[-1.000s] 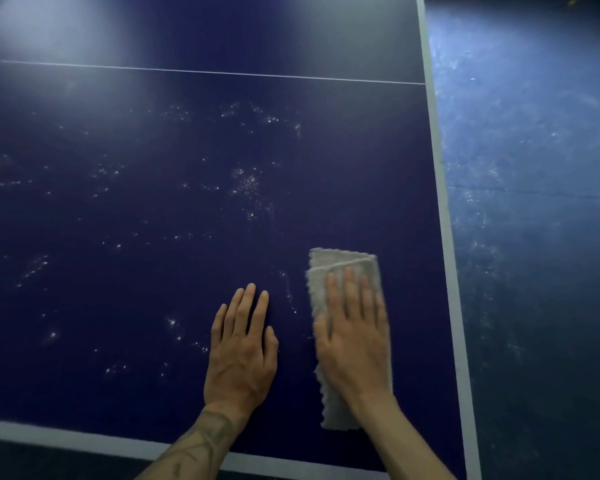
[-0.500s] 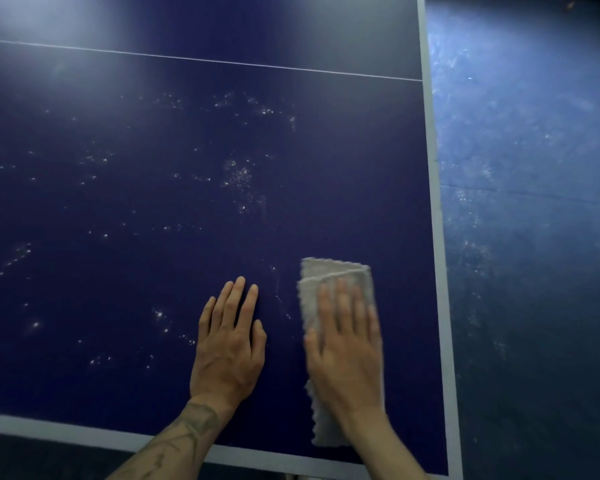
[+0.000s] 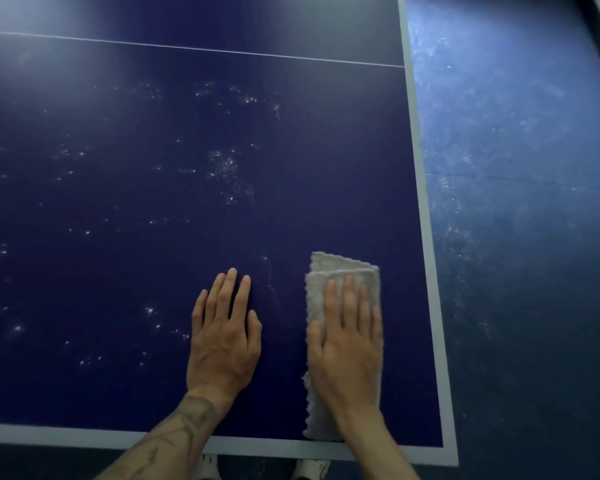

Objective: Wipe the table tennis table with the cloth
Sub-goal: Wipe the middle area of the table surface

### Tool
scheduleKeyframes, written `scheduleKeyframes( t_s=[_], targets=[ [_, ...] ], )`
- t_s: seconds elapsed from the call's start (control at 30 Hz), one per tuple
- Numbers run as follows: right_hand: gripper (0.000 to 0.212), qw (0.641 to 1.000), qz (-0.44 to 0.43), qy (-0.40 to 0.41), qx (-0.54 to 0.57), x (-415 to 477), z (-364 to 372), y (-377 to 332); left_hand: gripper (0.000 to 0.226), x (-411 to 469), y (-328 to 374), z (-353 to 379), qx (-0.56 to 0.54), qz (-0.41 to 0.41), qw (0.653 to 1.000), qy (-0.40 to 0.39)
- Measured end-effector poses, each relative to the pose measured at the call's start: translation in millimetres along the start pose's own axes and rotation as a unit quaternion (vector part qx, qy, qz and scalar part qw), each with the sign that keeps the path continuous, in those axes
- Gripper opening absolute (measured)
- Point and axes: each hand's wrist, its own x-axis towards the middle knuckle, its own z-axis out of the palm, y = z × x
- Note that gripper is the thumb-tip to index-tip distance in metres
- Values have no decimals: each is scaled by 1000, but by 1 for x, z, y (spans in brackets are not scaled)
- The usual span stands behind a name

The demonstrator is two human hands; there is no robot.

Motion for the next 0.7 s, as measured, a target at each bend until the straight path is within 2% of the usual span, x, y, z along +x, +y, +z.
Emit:
scheduleKeyframes(
  t_s=[0.13, 0.2, 0.3, 0.37, 0.43, 0.5, 0.6, 0.67, 0.7],
  targets=[
    [72, 995, -100, -11, -19, -32, 14, -16, 57, 0, 2, -6, 0, 8, 1000, -1],
    [70, 998, -63, -18, -24, -45, 7, 6, 58, 1, 2, -11, -22, 3, 1000, -9],
    [68, 999, 41, -16, -21, -39, -4, 24, 60, 0, -6, -21, -79, 16, 996, -32],
    [69, 996, 93, -4, -9, -21, -4, 4, 59, -4, -26, -30, -89, 33, 995, -33],
    [69, 995, 102, 2, 2, -1, 3, -38, 59, -8, -57, -37, -80, 37, 996, -26],
    [69, 998, 65, 0, 8, 9, 18, -90, 58, -11, -96, -45, -59, 30, 998, -9],
    [70, 999, -40, -5, -2, -1, 40, -148, 58, -14, -150, -53, -18, 32, 999, 4],
    [71, 997, -80, -11, -7, -15, 44, -147, 59, -15, -176, -56, 1, 44, 999, 0],
    [70, 997, -71, -15, -10, -21, 42, -136, 60, -14, -184, -56, 5, 53, 999, -1]
  ],
)
